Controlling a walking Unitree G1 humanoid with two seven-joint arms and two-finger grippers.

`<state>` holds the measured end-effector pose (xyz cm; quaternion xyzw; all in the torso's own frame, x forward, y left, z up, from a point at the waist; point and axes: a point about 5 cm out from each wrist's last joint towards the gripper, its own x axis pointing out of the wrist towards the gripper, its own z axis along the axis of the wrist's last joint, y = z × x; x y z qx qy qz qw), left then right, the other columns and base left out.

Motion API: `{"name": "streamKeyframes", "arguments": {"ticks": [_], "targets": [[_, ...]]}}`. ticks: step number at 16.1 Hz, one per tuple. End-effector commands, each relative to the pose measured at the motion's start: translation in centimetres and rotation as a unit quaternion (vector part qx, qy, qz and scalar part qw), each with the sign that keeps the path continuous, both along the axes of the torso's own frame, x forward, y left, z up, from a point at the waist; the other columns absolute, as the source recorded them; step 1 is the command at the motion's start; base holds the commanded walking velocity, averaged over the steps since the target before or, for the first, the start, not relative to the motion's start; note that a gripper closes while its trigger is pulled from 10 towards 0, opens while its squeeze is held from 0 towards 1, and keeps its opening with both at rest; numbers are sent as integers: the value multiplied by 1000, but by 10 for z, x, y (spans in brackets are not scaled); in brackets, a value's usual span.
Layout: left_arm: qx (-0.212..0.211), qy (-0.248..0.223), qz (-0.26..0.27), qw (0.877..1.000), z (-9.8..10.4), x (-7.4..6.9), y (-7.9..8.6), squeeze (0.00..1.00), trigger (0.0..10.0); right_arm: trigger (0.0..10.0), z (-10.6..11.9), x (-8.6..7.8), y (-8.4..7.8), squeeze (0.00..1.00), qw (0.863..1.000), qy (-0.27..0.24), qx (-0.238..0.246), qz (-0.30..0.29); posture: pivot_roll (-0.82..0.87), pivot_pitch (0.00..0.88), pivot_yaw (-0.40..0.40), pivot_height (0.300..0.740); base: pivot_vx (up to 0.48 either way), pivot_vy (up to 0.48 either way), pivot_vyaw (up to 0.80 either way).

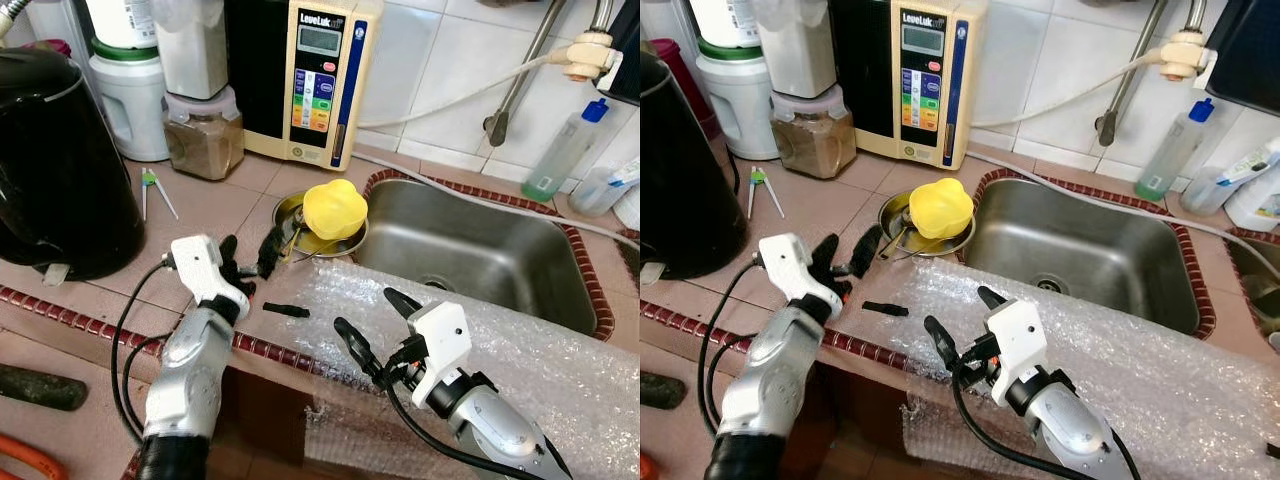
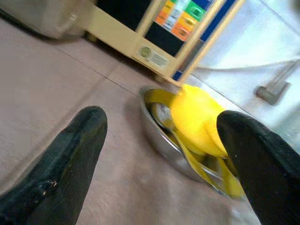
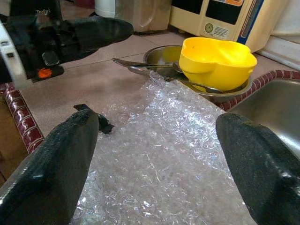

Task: Kitchen organization

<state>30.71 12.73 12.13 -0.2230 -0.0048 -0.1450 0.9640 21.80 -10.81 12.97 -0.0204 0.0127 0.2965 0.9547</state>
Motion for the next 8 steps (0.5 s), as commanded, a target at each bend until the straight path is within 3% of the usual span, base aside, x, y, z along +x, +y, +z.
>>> {"name": "streamKeyframes", "arguments": {"ticks": [1,4,8], "targets": [[1,-4,-37,999,3,-3,-11,0,10000,10000,1,1,-3,0,1000,0,-5,1,134,0,-102,740,0,0,0],[14,2,-94,995,-3,-15,-22,0,10000,10000,0,3,-1,0,1000,0,-8,9,142,0,-107,740,0,0,0],[11,8,-108,994,-4,-15,-28,0,10000,10000,1,3,1,0,1000,-1,-10,12,134,0,-102,740,0,0,0]]}}
